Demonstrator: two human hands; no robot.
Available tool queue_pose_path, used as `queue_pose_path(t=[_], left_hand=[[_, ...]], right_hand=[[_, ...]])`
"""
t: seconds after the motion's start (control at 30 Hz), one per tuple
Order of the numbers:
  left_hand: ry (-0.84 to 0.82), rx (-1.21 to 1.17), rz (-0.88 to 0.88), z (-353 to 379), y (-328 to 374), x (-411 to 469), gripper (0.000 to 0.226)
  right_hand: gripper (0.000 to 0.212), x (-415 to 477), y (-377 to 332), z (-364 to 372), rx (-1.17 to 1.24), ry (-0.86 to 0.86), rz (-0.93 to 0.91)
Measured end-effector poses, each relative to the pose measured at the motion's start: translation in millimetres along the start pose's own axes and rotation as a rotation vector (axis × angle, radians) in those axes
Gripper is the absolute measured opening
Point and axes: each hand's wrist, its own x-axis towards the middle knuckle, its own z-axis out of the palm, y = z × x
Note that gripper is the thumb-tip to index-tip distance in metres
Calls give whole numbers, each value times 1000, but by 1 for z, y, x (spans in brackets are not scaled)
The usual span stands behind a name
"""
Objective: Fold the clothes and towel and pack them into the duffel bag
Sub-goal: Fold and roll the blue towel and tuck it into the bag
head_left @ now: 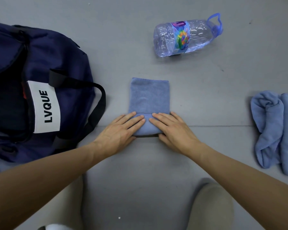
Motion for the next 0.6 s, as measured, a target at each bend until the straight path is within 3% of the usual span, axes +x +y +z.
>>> queue_pose_path(t=[0.2, 0.37, 0.5, 0.6], left_hand=[[91, -174, -147, -17, 8, 10, 49], [4, -311, -276, -44, 7, 19, 20], [-76, -351, -390, -39, 11, 19, 22], [-122, -384, -438, -35, 14, 15, 37]], right_hand=[[47, 13, -6, -21, 220, 1, 123], [47, 5, -4, -26, 303, -53, 152], [58, -5, -7, -22, 438, 35, 263], [69, -10, -10, -17, 357, 12, 223]])
